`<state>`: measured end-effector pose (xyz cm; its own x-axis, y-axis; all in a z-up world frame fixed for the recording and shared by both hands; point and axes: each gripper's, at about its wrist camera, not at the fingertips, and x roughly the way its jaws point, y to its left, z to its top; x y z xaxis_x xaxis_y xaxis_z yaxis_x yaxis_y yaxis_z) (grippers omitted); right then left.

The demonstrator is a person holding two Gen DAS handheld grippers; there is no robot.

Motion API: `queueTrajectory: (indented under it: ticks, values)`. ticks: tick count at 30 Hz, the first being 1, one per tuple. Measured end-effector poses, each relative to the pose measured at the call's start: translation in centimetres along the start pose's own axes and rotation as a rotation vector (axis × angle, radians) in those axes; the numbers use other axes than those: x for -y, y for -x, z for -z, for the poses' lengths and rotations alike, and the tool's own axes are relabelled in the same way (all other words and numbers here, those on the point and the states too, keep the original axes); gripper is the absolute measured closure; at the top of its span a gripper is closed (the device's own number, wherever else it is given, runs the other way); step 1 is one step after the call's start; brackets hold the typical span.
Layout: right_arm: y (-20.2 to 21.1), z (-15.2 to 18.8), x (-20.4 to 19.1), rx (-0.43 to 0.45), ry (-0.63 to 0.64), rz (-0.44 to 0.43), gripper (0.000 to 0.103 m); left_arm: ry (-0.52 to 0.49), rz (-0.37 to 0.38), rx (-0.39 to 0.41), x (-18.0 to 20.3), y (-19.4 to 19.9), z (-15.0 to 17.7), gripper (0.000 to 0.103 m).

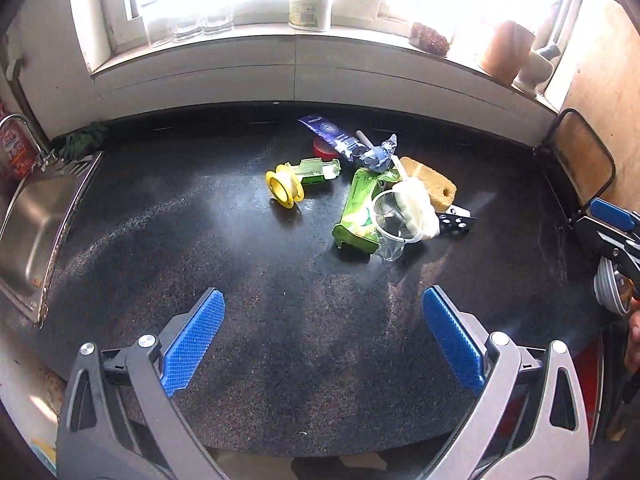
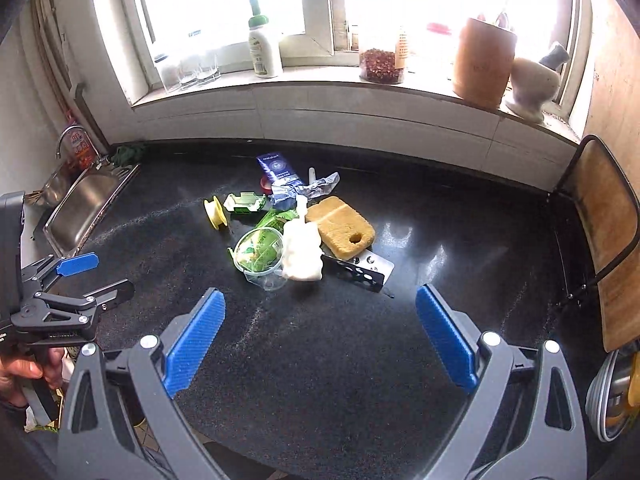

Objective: Collect trash
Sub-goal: 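Return both open tools to the counter trash, then grasp the yellow tape roll with left tool while right tool grasps the sponge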

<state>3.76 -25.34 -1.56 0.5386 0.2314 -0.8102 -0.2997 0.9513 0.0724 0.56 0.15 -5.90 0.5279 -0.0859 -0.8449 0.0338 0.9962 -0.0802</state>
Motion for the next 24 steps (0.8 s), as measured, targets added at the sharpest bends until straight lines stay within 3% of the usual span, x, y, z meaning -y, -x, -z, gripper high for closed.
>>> queueTrajectory:
  ticks: [13, 24]
  values:
    - [-6.5, -3.1, 2.2, -0.060, 0.072, -0.037, 0.010, 0.060, -0.051, -0.045, -0.9, -4.9, -3.5, 0.006]
    - [-17.8, -5.0, 4.5, -0.208, 0.201, -0.072, 0.012, 0.167, -0.121, -0.137, -2.4, -15.7, -7.8, 0.006]
